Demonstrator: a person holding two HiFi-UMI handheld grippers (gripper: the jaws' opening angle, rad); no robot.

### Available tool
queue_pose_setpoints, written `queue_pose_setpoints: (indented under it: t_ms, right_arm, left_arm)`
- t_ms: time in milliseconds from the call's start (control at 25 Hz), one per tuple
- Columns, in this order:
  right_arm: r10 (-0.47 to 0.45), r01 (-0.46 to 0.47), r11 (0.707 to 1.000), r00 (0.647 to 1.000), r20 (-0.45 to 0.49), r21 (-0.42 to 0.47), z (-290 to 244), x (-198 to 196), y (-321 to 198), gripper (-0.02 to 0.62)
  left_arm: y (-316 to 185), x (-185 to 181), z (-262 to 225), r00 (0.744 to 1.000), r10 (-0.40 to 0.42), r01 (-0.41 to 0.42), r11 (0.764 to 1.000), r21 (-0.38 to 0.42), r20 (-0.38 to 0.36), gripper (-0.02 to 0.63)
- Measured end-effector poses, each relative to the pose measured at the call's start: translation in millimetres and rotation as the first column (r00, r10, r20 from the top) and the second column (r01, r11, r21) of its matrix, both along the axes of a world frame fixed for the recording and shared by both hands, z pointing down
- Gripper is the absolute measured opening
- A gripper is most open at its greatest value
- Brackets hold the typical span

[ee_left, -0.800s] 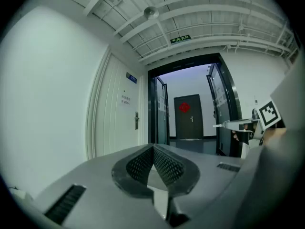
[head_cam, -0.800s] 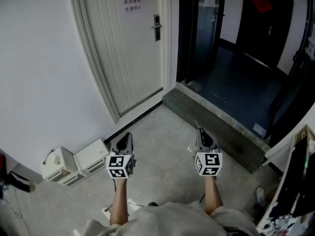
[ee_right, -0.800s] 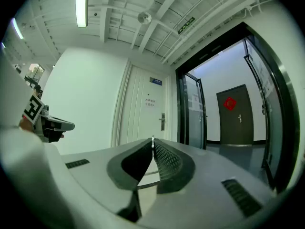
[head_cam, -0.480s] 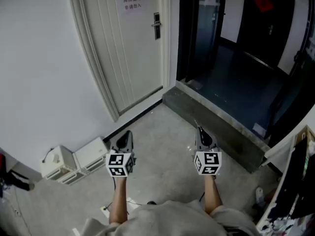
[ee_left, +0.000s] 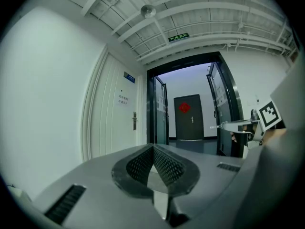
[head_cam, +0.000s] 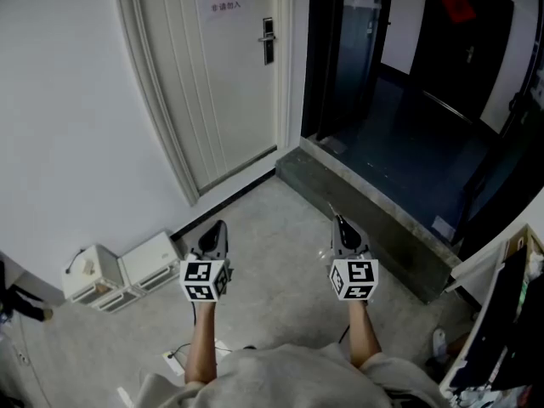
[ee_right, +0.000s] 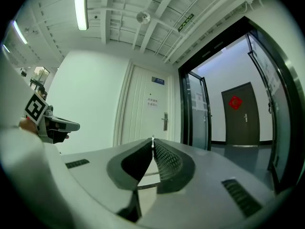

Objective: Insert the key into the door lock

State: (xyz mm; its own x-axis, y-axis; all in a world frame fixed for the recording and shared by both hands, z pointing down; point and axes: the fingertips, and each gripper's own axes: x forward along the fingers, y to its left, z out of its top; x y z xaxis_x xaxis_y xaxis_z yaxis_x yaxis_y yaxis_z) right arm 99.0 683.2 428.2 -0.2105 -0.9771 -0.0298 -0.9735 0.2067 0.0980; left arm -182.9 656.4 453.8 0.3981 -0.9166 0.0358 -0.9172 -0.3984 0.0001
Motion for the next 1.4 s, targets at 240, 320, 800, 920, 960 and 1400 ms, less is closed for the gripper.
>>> queue_pose_setpoints:
  t_ms: [240,320,800,920,960,1400]
  right_arm:
    - [-0.016,0.016,1.000,1.000,-0.008,-0.011,8,13,-16,0.029]
    - [-0.020,0.020,1.000,1.000,-0.007,-0.024,16,17,-21,0.029]
    - [-0.014,0.012,0.999,0.999,-0.040,-0.034,27,16,-95,0.029]
    - [-0.004,0.003,1.000,0.999,-0.033,-0.030,30,12,-131,0.029]
    - [-0.001,0.000,1.000,0.999,-0.033,-0.028,29,10,-145,0.029]
    - [0.020,-0.020,1.000,0.998,-0.064,0.004,-3,-29,-341,0.029]
  left_arm:
    - [-7,15,11,1.000,-0.008,0.008,1.000,-0.019,0.009,0.017]
    - [-11,19,16,1.000,-0.011,0.012,1.000,-0.027,0.009,0.017]
    - [-82,14,41,1.000,-0.017,0.016,0.998,-0.057,-0.008,0.017]
    - [-123,18,43,1.000,0.009,-0.009,0.999,-0.052,-0.005,0.017]
    - [-139,18,43,1.000,0.016,-0.016,0.999,-0.050,-0.007,0.017]
    - [-348,-8,17,0.997,0.061,-0.062,0.998,-0.014,-0.037,0.017]
